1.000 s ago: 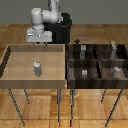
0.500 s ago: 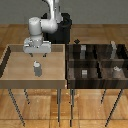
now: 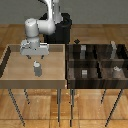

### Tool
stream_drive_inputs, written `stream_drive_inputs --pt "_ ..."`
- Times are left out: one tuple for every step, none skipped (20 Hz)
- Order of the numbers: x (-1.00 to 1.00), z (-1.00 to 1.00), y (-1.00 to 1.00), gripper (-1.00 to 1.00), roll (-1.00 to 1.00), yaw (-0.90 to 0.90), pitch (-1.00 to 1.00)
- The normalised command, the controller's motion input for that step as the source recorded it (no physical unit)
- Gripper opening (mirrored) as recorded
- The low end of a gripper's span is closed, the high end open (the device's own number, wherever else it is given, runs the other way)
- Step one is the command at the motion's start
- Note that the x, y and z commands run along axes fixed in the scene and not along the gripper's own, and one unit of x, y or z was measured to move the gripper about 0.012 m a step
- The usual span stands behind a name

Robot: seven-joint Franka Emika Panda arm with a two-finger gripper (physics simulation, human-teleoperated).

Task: Place the milk carton into the appropriate compartment.

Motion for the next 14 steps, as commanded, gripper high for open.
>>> stream_drive_inputs --pt "0.0 0.0 0.0 1.0 0.0 0.0 0.0" --pt "0.0 0.0 0.0 1.0 0.0 0.0 0.0" --pt "1.0 0.0 0.0 1.0 0.0 0.0 0.0" --pt "1.0 0.0 0.0 1.0 0.0 0.0 0.0" --pt "0.0 0.0 1.0 1.0 0.0 0.0 0.0" --pt "0.0 0.0 0.0 1.0 0.0 0.0 0.0" --pt "0.0 0.0 0.0 1.0 0.0 0.0 0.0" --pt "0.0 0.0 0.0 1.0 0.0 0.0 0.0" --pt "0.0 0.0 0.0 1.0 0.0 0.0 0.0" --pt "0.0 0.0 -1.0 1.0 0.0 0.0 0.0" --pt "0.0 0.0 0.0 1.0 0.0 0.0 0.0" --pt "0.0 -1.0 0.0 1.0 0.0 0.0 0.0" --pt "0.0 0.0 0.0 1.0 0.0 0.0 0.0" --pt "0.0 -1.0 0.0 1.0 0.0 0.0 0.0"
